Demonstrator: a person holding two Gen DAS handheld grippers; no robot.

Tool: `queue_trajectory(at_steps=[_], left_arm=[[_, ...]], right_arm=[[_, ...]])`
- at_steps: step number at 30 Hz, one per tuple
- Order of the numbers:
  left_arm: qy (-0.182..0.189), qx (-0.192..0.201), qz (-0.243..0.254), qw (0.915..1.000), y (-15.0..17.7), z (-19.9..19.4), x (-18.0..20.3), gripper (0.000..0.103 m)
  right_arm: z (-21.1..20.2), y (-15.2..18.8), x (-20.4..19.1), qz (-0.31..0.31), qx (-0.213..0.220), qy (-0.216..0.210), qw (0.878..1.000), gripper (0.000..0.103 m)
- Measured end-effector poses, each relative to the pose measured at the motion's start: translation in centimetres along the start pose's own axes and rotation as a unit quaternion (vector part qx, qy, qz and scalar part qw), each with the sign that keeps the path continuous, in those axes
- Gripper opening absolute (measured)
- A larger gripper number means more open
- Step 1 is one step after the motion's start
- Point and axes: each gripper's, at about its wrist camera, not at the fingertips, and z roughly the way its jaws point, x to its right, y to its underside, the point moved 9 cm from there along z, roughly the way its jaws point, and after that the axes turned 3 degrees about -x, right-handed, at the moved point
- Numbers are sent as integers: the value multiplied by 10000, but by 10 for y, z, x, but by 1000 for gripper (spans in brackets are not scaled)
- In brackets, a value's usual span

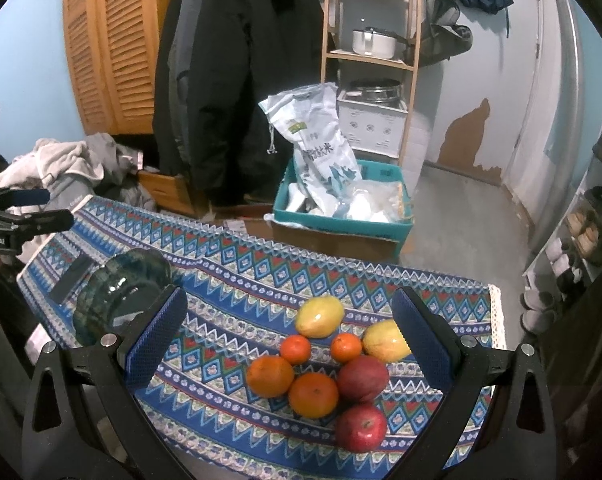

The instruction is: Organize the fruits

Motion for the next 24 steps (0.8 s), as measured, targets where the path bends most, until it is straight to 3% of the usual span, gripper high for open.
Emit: queue_trajectory(at_steps=[24], left_arm=[[-46,50,207,9998,1,-1,11,101]], right_arm=[[3,1,7,27,-63,41,10000,100]])
